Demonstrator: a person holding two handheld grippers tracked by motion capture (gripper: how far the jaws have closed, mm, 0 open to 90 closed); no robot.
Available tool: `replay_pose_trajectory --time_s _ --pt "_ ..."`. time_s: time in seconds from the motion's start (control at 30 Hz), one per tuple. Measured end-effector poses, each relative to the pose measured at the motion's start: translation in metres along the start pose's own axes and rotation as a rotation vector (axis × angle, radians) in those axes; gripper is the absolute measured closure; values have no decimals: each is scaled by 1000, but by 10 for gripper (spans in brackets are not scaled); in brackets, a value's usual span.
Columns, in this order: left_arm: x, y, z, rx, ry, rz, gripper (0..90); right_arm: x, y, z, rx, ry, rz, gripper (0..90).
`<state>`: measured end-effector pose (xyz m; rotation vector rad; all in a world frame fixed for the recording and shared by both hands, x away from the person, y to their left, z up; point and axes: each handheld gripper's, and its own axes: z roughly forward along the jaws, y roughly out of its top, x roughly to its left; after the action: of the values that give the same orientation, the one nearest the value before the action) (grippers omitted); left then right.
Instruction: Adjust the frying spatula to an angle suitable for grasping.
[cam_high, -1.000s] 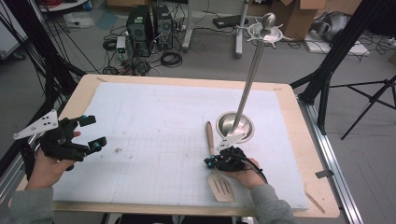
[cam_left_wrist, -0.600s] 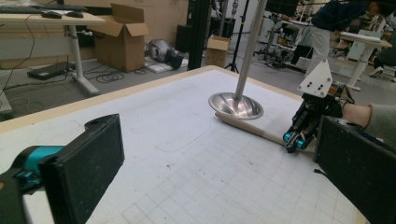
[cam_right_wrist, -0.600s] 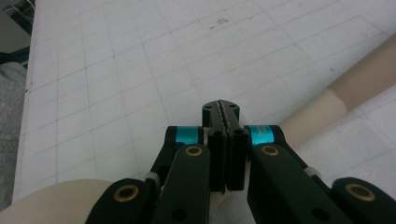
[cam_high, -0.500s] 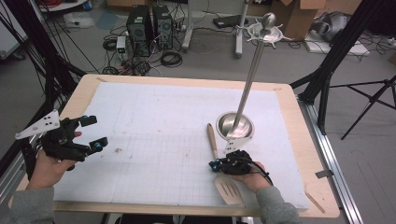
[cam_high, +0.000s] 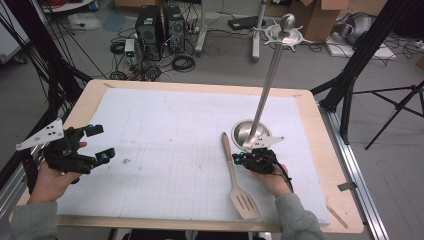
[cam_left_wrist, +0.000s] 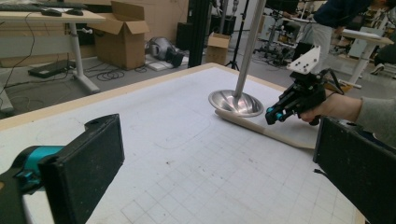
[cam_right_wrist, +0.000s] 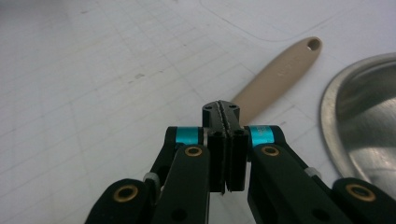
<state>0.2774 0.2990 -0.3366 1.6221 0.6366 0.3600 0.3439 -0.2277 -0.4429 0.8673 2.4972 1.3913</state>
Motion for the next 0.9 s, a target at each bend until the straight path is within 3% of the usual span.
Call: replay_pose_trajectory --time_s 0.13,0.4,0.9 --pt "-1 1 -2 -5 4 2 23 -3 -1 5 25 -13 6 900" --pt "-1 -3 -4 6 10 -5 23 -5 1 14 97 -29 -28 900" --pt "-2 -5 -7 12 28 -5 23 -4 7 22 100 -21 -39 900"
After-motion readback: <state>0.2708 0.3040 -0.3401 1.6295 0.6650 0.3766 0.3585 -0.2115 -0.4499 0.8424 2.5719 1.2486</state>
